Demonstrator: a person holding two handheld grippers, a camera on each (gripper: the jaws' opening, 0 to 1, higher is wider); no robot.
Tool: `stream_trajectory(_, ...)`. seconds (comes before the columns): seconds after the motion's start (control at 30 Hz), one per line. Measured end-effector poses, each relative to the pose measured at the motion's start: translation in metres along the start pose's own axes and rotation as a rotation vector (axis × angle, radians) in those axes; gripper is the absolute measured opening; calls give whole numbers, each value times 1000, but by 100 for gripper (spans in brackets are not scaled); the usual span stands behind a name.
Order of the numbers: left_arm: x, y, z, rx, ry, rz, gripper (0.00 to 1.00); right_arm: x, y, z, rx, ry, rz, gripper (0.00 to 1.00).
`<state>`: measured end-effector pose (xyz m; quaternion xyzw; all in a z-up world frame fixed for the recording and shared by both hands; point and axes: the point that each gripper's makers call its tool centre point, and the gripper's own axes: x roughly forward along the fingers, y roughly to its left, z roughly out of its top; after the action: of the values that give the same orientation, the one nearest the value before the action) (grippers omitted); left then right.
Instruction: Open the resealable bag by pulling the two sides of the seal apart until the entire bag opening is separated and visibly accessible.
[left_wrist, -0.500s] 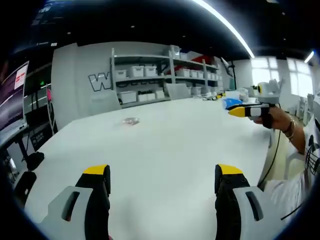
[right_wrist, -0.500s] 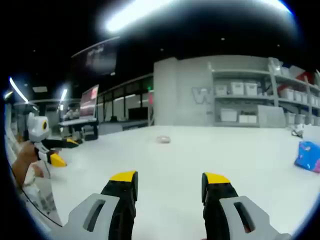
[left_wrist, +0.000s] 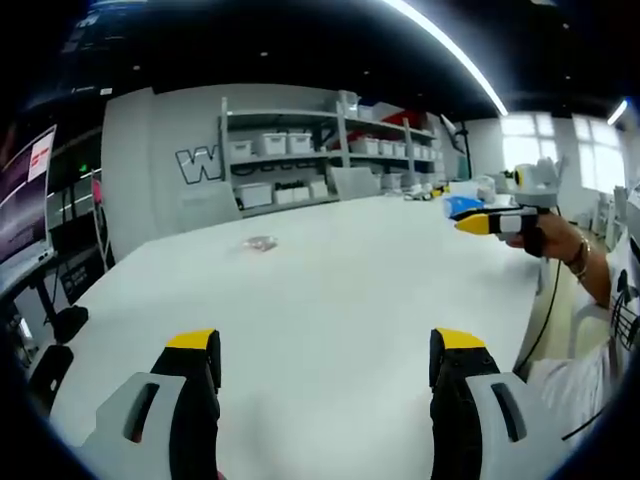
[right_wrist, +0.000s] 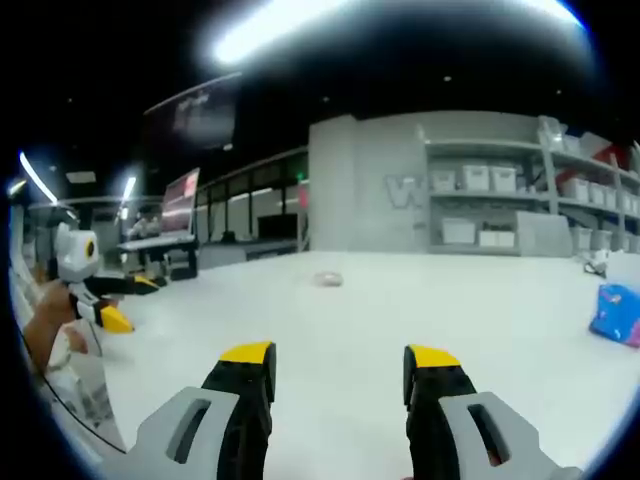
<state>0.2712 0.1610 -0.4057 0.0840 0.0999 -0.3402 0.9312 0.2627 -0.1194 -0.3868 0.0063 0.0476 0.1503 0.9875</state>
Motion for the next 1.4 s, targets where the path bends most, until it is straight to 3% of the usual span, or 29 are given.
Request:
stream_trajectory(0.97, 0, 3, -1, -4, 5, 2, 84, 4, 4, -3, -21, 24, 15, 50)
stream_trajectory(1.4, 1, -2, 1, 1, 3, -16, 84, 7, 6, 4, -55, 31, 25, 49)
